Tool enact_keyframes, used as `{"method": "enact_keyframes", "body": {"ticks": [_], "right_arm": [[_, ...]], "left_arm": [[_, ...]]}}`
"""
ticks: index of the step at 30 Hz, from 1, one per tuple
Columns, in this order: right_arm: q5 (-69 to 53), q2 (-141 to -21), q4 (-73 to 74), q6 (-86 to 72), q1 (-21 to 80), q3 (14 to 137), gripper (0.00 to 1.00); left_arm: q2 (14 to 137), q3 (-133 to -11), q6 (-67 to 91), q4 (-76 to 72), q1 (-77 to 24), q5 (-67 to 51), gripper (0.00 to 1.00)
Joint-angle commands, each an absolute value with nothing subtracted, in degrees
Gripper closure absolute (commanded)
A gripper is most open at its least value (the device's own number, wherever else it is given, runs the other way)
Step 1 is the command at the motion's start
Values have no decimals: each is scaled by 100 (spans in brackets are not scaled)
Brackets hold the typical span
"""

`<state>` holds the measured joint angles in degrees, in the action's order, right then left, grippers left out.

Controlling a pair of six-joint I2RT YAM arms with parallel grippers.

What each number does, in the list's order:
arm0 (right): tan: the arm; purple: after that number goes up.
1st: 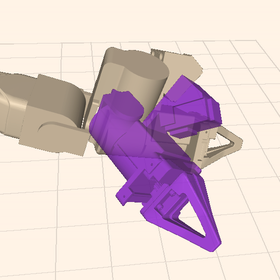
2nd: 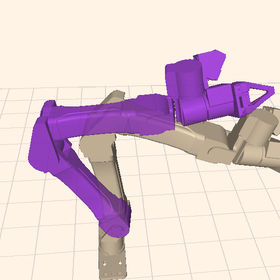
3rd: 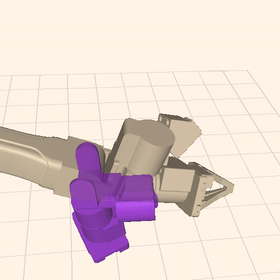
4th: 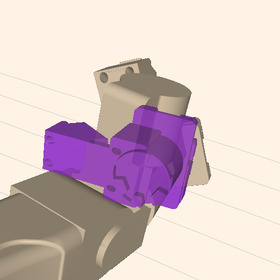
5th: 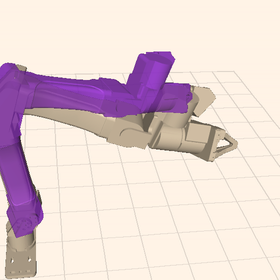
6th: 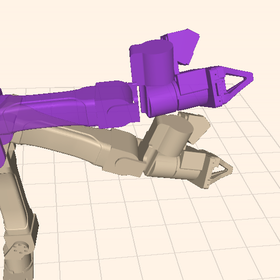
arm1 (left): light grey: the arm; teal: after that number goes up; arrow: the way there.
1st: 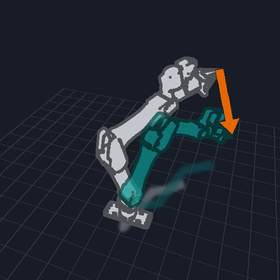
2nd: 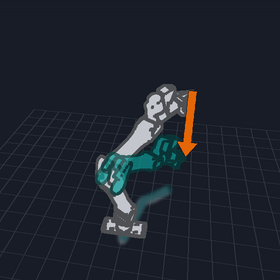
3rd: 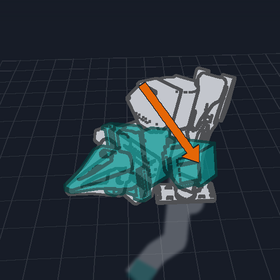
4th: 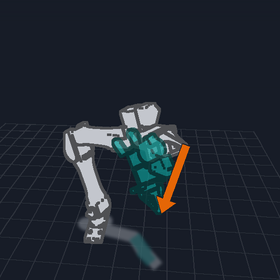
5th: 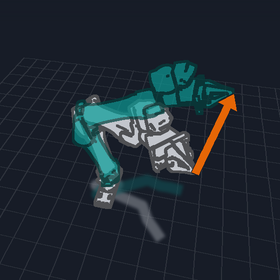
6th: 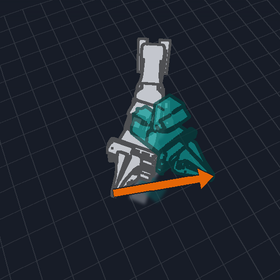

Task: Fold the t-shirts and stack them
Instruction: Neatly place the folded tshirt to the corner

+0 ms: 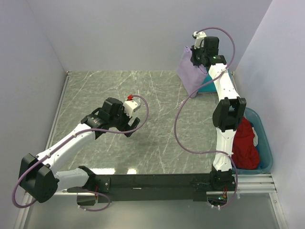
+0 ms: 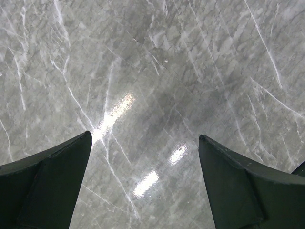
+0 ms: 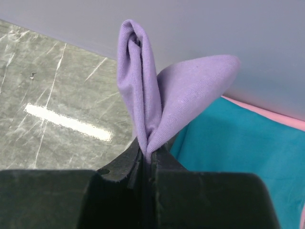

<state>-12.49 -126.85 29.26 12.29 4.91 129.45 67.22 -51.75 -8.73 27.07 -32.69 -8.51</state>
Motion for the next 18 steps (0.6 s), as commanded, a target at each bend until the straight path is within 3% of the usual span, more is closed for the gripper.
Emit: {"method": "enact_keyframes", "body": {"ticks": [1, 18], "right_arm": [[-1283, -12401, 2654, 1266, 396, 13359, 100], [-1371, -12647, 2259, 1397, -158, 13087, 100]], "left_arm": [[6662, -5168, -844, 2637, -3252, -800, 1], [6750, -5212, -879, 2751, -3252, -756, 1]]}}
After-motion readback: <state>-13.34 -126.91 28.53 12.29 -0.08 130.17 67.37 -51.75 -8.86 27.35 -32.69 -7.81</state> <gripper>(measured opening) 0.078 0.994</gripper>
